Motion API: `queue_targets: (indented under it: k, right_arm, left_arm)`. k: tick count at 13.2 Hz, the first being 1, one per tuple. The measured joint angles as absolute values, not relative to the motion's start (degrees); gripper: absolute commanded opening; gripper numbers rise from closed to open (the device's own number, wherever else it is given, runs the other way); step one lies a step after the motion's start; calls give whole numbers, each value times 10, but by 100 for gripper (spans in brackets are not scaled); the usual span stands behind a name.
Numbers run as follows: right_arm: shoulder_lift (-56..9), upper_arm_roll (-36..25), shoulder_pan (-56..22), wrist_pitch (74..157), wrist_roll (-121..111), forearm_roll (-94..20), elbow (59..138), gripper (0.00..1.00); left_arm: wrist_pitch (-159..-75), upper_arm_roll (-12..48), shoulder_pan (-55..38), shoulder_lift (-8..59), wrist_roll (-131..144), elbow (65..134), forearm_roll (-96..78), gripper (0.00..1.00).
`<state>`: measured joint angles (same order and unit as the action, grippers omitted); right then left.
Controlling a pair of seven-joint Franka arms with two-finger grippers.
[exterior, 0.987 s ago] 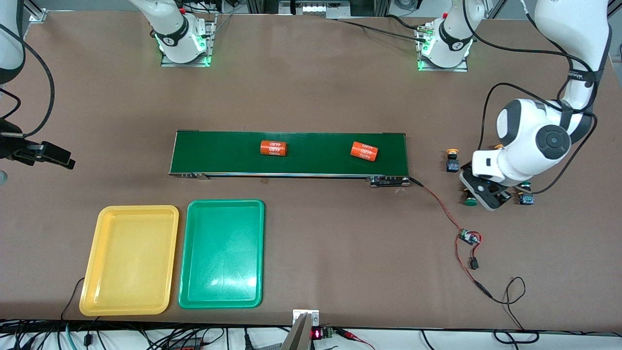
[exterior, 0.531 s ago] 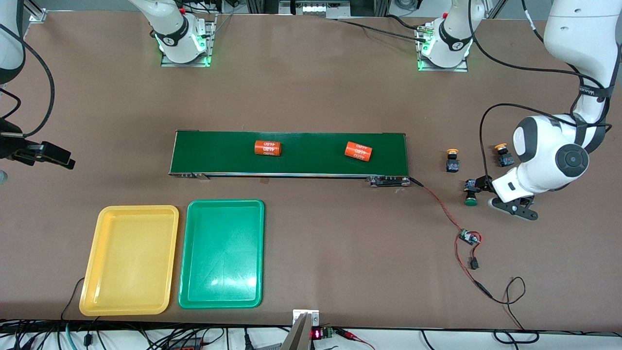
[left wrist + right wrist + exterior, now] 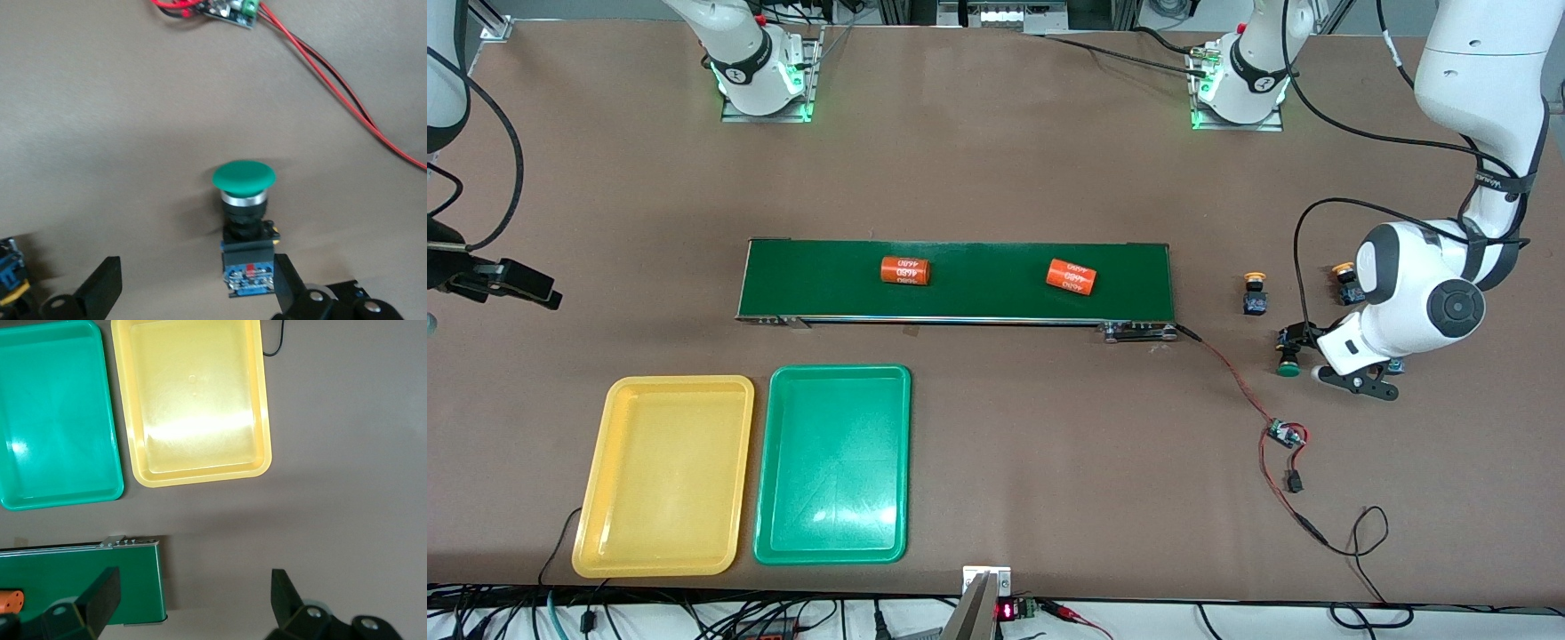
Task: Sort buttons by color to trays
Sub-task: 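Reach and grasp a green-cap button with the left gripper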
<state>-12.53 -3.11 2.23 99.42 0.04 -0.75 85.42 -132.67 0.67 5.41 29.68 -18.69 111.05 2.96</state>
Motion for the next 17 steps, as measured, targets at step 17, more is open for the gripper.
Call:
queue_targets:
  k: [17]
  right_arm:
    - [-107, -31, 24, 980, 0, -7, 917, 100]
  left_arm:
    - [-1308, 28, 62, 319, -187, 1110, 30, 89]
